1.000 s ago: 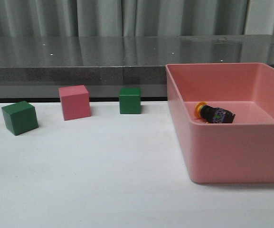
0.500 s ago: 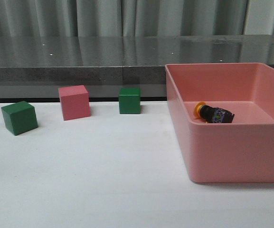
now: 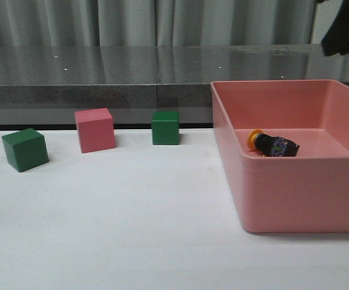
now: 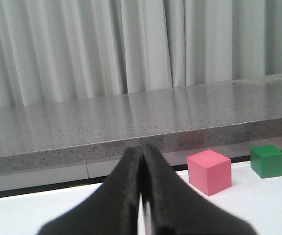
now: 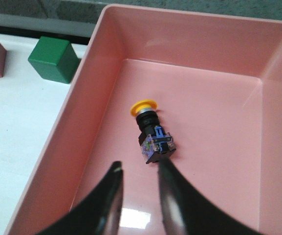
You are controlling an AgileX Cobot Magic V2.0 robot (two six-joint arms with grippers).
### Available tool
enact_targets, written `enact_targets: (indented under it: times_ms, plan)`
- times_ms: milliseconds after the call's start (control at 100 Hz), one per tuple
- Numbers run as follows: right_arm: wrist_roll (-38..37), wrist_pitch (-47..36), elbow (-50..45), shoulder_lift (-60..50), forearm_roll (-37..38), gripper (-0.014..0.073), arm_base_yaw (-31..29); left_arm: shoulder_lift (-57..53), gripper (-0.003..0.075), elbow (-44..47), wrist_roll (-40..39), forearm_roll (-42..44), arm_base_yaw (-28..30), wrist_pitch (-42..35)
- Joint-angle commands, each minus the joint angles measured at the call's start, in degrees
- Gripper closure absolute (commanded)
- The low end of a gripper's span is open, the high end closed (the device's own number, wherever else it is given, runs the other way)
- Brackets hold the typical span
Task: Place and stand button with both arms
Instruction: 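Lower the right gripper into the pink bin and grasp the yellow button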
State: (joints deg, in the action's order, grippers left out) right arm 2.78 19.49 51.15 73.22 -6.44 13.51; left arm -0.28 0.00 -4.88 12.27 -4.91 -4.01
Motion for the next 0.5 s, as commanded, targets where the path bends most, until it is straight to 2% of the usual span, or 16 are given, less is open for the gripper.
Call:
enact_targets:
  times_ms: [0,60,120,490]
  plan:
    - [2.26,-6.68,2.06,1.51,-0.37,0.0133,0.64,-1.73,0.0739,2.55,-0.54,-0.13,0.19,-4.21]
    - [2.65,-8.83,2.11,3.26,-0.32,-0.0002,0.64,-1.73,0.0739,2.55,-0.54,-0.13,0.19,-4.21]
    - [3.84,-10.43,2.24,5.3,0.04,-0.0067,0.64,-1.73,0.0739,2.55,-0.54,-0.13,0.19,-4.21]
    - [11.53,-11.23,8.04,19.45,0.29,-0.005,0.64,-1.73,0.0739,2.55,-0.54,-0.13,0.19,-4.21]
